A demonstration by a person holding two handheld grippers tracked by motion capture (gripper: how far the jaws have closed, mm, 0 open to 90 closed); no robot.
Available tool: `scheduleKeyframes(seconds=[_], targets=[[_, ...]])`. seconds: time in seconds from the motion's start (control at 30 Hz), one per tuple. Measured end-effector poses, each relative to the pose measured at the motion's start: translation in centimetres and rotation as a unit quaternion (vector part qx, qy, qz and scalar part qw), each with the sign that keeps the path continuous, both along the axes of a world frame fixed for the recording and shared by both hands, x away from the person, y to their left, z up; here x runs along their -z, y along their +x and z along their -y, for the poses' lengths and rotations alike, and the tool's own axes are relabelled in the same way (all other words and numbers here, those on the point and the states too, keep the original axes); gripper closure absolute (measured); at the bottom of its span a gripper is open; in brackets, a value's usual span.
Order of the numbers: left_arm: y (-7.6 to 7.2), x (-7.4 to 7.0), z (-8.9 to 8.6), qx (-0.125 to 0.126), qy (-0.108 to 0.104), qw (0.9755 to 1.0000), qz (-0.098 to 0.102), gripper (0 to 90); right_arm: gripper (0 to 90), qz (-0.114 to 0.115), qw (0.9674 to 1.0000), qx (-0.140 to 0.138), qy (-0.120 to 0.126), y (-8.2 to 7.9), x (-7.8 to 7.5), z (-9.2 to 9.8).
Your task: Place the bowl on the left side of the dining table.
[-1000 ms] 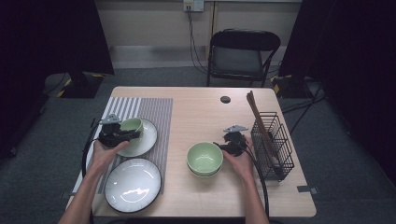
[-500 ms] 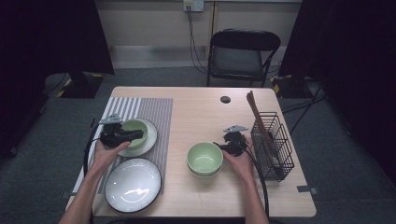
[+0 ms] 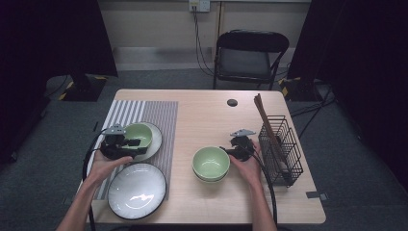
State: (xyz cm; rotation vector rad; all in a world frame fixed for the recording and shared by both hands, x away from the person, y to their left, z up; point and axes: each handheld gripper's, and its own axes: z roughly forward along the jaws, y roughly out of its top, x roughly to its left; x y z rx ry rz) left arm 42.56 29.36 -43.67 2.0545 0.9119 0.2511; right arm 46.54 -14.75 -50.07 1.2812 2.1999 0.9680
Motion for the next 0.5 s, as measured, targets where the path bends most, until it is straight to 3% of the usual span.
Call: scheduleKeyframes(seconds=[0.03, 0.17, 0.23, 0.5], targets=[[0.2, 0.4, -0.1, -0.004, 0.006, 0.9999, -0.011, 47.7, 18.4, 0.0, 1.0, 0.0, 0.0, 0.0, 0.0, 0.0], [0.6, 1.2, -0.2, -0.001, 0.003, 0.9999, -0.013, 60.9, 18.5, 0.0, 1.0, 0.001, 0.0, 0.0, 0.0, 0.0], [1.0, 1.6, -0.4, 0.007, -0.011, 0.9997, -0.023, 64.4, 18.5, 0.0, 1.0, 0.0, 0.0, 0.0, 0.0, 0.0], [1.5, 1.6, 0.4, 0.016, -0.015, 0.9996, -0.017, 78.4, 18.5, 0.0, 1.0, 0.001, 0.0, 0.0, 0.0, 0.0]])
